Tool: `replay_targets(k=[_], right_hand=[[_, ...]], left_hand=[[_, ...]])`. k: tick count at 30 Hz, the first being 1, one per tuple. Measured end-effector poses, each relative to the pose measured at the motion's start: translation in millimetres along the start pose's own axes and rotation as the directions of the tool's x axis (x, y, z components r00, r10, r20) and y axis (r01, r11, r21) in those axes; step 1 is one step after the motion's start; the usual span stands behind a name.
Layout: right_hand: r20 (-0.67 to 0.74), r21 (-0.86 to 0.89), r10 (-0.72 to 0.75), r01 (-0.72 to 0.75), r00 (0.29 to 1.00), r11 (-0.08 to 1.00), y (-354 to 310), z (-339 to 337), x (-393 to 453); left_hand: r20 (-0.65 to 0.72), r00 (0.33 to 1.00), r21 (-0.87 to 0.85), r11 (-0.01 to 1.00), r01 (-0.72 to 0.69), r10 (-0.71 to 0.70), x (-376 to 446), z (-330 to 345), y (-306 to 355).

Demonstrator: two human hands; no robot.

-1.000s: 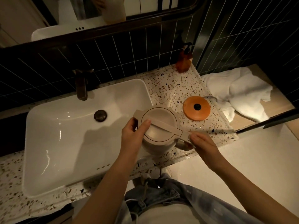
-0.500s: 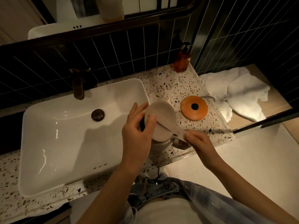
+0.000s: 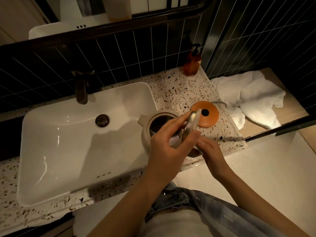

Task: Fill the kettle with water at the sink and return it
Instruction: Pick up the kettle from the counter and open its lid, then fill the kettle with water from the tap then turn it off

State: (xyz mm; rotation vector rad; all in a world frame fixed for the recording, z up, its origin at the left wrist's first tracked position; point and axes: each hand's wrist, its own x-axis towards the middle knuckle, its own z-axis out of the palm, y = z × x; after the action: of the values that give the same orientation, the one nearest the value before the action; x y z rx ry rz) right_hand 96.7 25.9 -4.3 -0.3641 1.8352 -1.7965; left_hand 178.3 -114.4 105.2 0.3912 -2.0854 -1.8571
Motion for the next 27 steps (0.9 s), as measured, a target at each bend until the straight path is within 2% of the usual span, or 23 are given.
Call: replay_targets(k=[3,5,7,10,12,14,16,19,21,23,27], right_hand=[[-0.025,-0.025,0.015,-0.016,1.000,1.000,-1,-3,-1],[-0.021,-0.037,0.019,-0.020,1.000,0.999,-2,-2,-1],[-0.018,-0.048,0.024,-0.025,1.000,0.999,-2,-2,-1],[-0.019,-0.062,0.032,-0.033,0.999,0.998,-4,-2,0],[-0.004,-0.086,0.033,-0.033,0.999,0.996,-6,-3,0],[-0.004,-0.117,0.040,-0.041,0.999,0.992,-8,-3,0],[-0.017,-0.135,0.052,-0.053,0.999,0.989,-8,-4,0],[-0.014,-0.121,0.109,-0.110,0.994,0.987,-7,-9,2],[0.006,-0.089,0.169,-0.168,0.986,0.982,-6,-14,4],[0.040,-0.117,0.161,-0.156,0.986,0.981,-10,-14,2],[0.107,-0.129,0.152,-0.137,0.983,0.982,-23,-2,2]], left_hand=[[0.071,0.997,-0.026,0.999,-0.029,0.030,4,-8,-5],[0.040,0.999,0.002,1.000,-0.031,0.030,7,-14,-11],[-0.027,0.999,0.100,0.994,-0.039,0.042,11,-22,-22],[-0.177,0.981,0.336,0.942,-0.014,0.078,18,-35,-46],[-0.256,0.966,0.349,0.934,0.074,0.019,21,-42,-57],[-0.288,0.955,0.270,0.950,0.158,-0.077,20,-47,-65],[-0.253,0.936,0.096,0.957,0.274,-0.243,20,-48,-69],[-0.162,0.878,-0.146,0.891,0.430,-0.450,23,-51,-73],[-0.098,0.857,-0.200,0.854,0.481,-0.506,24,-51,-74],[-0.072,0.853,-0.231,0.841,0.490,-0.517,24,-51,-77],[-0.118,0.832,-0.334,0.810,0.482,-0.543,26,-56,-81]])
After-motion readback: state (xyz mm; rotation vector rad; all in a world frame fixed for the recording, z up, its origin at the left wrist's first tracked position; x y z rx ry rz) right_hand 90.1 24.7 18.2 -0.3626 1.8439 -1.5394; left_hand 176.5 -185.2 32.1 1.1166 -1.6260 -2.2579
